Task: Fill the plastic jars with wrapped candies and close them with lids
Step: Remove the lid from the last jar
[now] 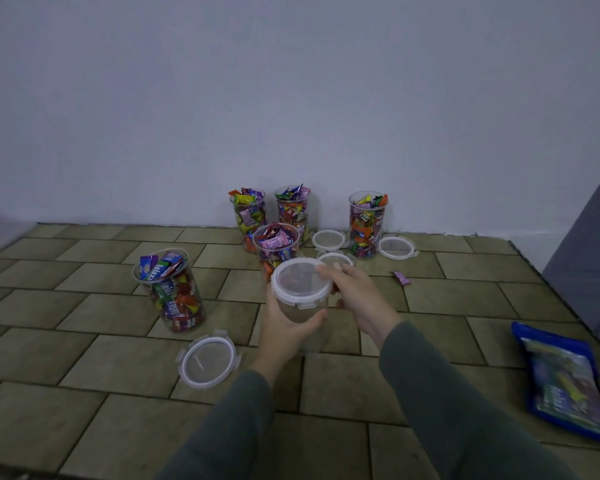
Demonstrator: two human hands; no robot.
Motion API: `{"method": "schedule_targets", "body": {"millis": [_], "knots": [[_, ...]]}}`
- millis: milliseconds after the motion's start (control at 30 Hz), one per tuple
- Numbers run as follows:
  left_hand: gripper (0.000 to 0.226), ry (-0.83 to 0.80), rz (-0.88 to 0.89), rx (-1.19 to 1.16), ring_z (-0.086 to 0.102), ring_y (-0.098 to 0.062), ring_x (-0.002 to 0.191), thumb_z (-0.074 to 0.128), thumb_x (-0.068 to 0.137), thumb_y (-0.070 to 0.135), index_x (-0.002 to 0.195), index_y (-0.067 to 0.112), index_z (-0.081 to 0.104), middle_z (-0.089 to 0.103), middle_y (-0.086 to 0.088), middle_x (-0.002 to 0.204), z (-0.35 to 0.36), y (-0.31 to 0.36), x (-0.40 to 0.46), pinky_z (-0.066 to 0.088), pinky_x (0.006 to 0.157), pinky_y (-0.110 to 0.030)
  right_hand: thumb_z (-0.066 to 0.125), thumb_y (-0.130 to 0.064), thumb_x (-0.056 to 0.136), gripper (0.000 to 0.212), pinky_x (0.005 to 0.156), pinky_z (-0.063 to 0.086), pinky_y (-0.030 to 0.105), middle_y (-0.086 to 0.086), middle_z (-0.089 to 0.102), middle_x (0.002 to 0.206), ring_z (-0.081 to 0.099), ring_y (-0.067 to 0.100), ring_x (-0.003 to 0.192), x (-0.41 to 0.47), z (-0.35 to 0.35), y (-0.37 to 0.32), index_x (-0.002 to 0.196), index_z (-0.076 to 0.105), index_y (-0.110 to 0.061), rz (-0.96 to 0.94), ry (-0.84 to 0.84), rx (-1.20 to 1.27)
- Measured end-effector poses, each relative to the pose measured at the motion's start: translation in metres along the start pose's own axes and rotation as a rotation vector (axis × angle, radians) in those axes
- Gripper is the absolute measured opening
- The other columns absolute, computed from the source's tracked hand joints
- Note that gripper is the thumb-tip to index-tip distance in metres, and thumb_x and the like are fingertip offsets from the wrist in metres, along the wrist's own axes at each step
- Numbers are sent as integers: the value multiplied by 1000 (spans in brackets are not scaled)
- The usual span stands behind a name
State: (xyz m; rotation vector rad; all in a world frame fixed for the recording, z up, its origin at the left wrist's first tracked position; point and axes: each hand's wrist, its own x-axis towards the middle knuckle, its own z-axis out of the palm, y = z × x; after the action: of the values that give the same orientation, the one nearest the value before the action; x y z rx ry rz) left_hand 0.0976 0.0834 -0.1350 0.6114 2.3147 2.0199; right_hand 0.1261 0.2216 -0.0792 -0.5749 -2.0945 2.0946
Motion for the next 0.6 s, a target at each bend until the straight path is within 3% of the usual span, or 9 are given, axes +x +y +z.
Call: {"method": "schedule_targets", "body": {"millis": [100, 200, 267, 333, 433, 533, 600], "knots": [[81, -41, -21, 2, 49, 19, 109, 86, 69, 10, 133, 27, 38, 53, 18, 123, -4, 1, 1, 38, 87, 1, 61, -36, 90, 23, 67, 38, 28, 1, 56, 83, 50, 15, 77, -1, -4, -10, 93, 62, -13, -15, -27, -116], [77, -156, -64, 39, 50, 13, 113, 86, 69, 14, 129, 31, 41, 55, 20, 120, -13, 0, 4, 40, 85, 0, 49, -32, 97, 24, 63, 38, 27, -1, 60, 89, 53, 15, 81, 3, -3, -25, 93, 67, -18, -74, -82, -239], [72, -230, -96, 56, 53, 10, 112, 86, 69, 17, 125, 34, 45, 58, 20, 118, -18, 0, 6, 41, 85, -2, 44, -44, 97, 35, 68, 45, 32, -5, 62, 83, 56, 14, 79, 13, 2, -38, 95, 69, -20, -42, -124, -340], [69, -277, -121, 70, 54, 12, 108, 86, 70, 17, 123, 36, 46, 58, 18, 120, -21, -1, 7, 43, 85, -3, 42, -56, 94, 43, 66, 42, 32, -5, 58, 83, 54, 16, 77, 25, 7, -49, 91, 66, -20, -17, -161, -569], [63, -301, -142, 94, 53, 19, 100, 85, 71, 14, 115, 39, 47, 58, 20, 116, -23, 0, 10, 43, 80, -1, 41, -51, 97, 38, 72, 36, 29, 1, 53, 92, 50, 19, 84, 38, 13, -59, 87, 54, -17, -59, -182, -820], [65, -319, -154, 99, 52, 23, 97, 84, 72, 12, 119, 36, 46, 57, 21, 114, -23, -1, 11, 41, 77, 1, 44, -42, 97, 41, 56, 33, 28, 1, 49, 69, 44, 15, 61, 44, 18, -63, 66, 48, -16, -21, -198, -934], [67, -325, -165, 96, 52, 24, 96, 84, 72, 12, 122, 34, 45, 56, 22, 114, -24, -2, 11, 41, 76, 2, 42, -40, 99, 43, 55, 33, 28, 1, 46, 64, 43, 16, 58, 46, 20, -60, 62, 45, -17, -20, -204, -990]]}}
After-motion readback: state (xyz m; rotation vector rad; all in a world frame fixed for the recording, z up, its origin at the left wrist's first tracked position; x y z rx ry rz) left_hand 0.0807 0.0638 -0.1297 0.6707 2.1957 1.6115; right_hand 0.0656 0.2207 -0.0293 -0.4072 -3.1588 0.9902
